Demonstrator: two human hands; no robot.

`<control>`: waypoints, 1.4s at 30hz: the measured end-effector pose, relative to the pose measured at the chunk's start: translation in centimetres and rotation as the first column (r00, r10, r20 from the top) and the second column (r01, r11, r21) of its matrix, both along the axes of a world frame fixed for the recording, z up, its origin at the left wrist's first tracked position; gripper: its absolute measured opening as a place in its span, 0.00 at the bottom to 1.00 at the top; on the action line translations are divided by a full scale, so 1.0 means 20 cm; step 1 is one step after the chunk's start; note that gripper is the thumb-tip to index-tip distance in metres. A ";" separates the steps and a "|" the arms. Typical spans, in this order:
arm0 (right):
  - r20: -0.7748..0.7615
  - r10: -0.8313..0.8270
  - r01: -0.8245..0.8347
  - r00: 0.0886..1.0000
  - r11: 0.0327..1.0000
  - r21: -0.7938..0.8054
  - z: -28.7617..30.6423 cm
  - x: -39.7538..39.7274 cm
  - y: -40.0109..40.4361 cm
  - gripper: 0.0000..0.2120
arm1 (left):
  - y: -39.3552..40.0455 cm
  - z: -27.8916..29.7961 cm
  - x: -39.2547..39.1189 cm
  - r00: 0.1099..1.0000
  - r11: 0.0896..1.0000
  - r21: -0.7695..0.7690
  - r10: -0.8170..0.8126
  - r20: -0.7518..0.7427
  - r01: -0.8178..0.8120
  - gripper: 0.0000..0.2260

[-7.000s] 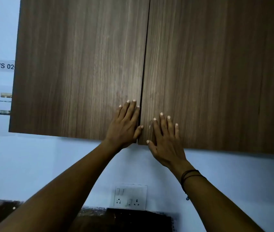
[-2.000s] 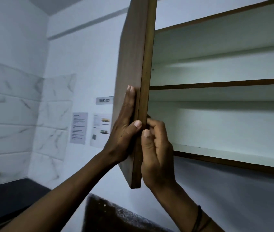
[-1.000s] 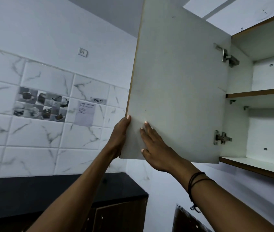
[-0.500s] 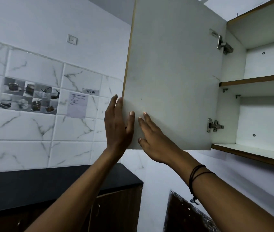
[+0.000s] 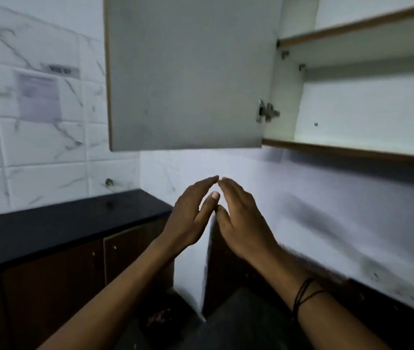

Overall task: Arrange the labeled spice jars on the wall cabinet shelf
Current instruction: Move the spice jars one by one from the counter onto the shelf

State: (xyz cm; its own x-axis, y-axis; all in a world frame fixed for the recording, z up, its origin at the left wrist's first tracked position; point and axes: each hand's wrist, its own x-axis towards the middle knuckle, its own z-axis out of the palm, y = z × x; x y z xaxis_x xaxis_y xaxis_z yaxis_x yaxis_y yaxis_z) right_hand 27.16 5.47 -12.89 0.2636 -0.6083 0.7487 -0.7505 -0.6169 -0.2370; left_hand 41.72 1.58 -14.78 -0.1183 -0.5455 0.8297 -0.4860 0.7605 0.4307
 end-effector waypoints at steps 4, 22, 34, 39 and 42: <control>-0.035 -0.079 0.084 0.996 0.976 0.199 -0.58 -0.15 0.13 0.24 | 0.07 -0.56 -0.16 0.983 0.965 0.205 -0.175 0.047 0.162 0.19; -0.161 -0.349 0.318 0.923 0.460 0.829 -1.78 -0.23 0.31 0.28 | 0.17 -1.86 -0.34 0.866 0.743 0.662 -0.263 0.426 -0.100 0.22; -0.140 -0.368 0.267 0.919 0.323 0.908 -1.94 -0.25 0.15 0.36 | 0.06 -1.98 -0.39 0.981 0.320 0.947 -0.191 0.035 0.029 0.27; -0.106 -0.407 0.290 0.907 0.422 0.859 -1.98 -0.27 0.10 0.35 | 0.05 -1.94 -0.44 0.994 0.320 0.944 -0.089 -0.056 0.082 0.16; -0.033 -0.433 0.283 0.901 0.529 0.800 -1.97 -0.30 0.08 0.36 | 0.06 -1.88 -0.45 0.989 0.348 0.926 -0.033 -0.143 0.145 0.14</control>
